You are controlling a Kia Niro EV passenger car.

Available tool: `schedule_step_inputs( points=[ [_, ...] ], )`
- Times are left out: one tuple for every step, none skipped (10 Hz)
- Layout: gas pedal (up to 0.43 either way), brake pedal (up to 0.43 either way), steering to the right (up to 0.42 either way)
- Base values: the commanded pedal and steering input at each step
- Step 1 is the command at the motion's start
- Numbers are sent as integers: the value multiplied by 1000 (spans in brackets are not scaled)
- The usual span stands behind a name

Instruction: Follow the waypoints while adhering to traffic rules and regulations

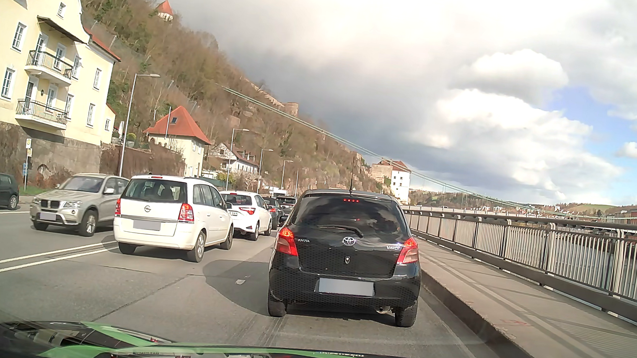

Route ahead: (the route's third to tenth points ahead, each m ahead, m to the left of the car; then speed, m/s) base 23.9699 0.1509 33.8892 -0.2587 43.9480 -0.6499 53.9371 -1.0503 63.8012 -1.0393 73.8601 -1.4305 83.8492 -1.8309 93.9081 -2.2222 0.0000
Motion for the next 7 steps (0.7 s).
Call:
schedule_step_inputs(
  points=[
    [0, 293, -1],
    [0, 293, -1],
    [0, 293, -1],
    [0, 293, -1],
    [0, 293, -1],
    [0, 287, -1],
    [0, 293, -1]
  ],
)
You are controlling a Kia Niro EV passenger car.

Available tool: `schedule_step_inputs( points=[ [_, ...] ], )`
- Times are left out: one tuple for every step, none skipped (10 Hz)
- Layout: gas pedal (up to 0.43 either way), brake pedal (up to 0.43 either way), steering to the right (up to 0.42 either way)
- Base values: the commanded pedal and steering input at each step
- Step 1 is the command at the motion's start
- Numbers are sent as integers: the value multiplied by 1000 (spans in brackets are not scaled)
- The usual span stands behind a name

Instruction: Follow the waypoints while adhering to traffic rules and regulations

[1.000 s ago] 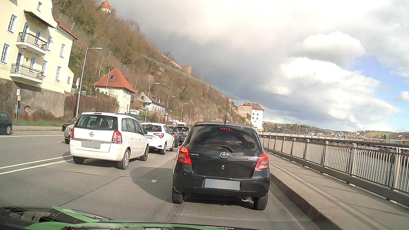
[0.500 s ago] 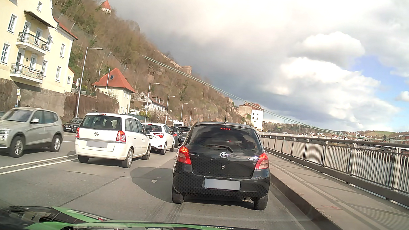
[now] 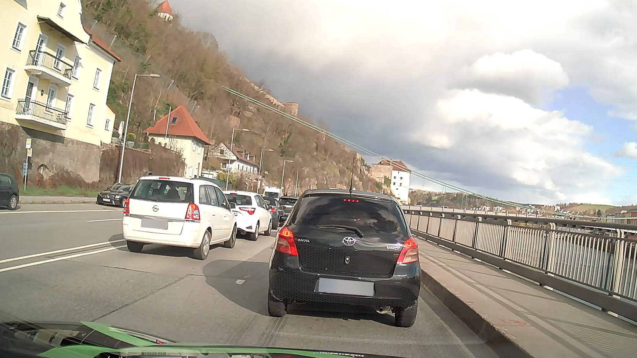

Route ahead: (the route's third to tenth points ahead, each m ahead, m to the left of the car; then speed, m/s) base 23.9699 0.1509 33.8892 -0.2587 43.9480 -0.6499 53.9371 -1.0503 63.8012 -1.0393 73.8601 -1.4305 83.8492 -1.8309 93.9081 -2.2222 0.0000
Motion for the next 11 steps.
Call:
schedule_step_inputs(
  points=[
    [0, 293, -1],
    [0, 293, -1],
    [0, 293, -1],
    [0, 293, -1],
    [0, 293, -1],
    [0, 293, -1],
    [0, 293, -1],
    [0, 293, -1],
    [0, 293, -1],
    [0, 293, -1],
    [0, 293, -1]
  ],
)
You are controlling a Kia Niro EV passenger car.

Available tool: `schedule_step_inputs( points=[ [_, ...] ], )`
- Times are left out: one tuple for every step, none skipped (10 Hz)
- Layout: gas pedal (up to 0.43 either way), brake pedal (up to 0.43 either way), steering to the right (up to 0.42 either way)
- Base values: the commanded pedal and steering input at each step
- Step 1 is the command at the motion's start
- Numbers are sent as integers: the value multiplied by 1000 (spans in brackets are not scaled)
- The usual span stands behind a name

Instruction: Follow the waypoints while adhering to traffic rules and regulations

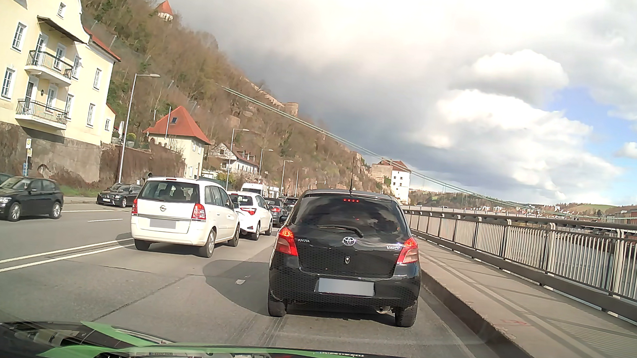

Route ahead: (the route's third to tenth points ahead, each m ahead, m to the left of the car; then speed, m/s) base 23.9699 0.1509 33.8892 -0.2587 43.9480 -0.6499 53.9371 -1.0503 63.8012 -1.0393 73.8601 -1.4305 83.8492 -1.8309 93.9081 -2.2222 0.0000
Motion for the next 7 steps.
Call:
schedule_step_inputs(
  points=[
    [0, 293, -1],
    [0, 293, -1],
    [0, 293, -1],
    [0, 293, -1],
    [0, 293, -1],
    [0, 293, -1],
    [0, 293, -1]
  ],
)
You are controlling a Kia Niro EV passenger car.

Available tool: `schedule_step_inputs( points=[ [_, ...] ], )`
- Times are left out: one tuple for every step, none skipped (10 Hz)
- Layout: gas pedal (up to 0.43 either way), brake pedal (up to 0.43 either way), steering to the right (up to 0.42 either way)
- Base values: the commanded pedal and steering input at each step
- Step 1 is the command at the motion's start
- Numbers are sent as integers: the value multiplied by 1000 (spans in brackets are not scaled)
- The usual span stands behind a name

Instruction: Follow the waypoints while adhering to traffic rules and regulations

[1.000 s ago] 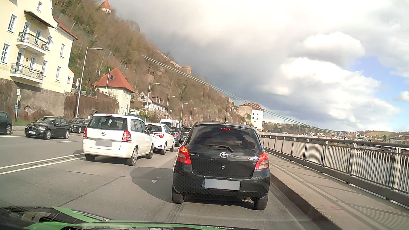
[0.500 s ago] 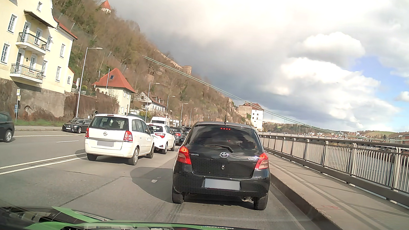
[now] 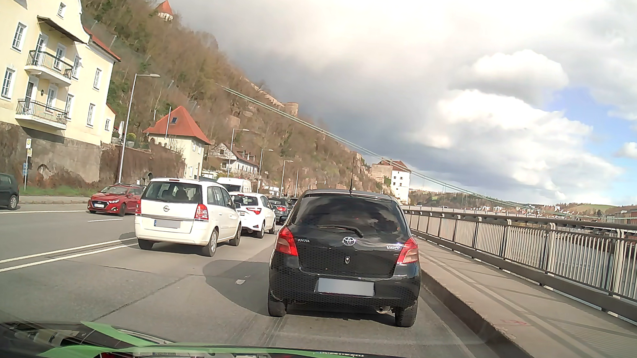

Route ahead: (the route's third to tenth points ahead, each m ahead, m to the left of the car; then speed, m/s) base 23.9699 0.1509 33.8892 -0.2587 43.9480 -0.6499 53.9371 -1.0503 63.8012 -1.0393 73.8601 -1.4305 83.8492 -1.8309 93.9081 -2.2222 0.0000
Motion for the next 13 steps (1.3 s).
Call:
schedule_step_inputs(
  points=[
    [0, 293, -1],
    [0, 293, -1],
    [0, 293, -1],
    [0, 287, -1],
    [0, 262, -1],
    [0, 226, -1],
    [0, 195, -1],
    [0, 152, -1],
    [0, 61, -1],
    [0, 0, 0],
    [0, 0, 0],
    [0, 0, 0],
    [0, 0, 0]
  ],
)
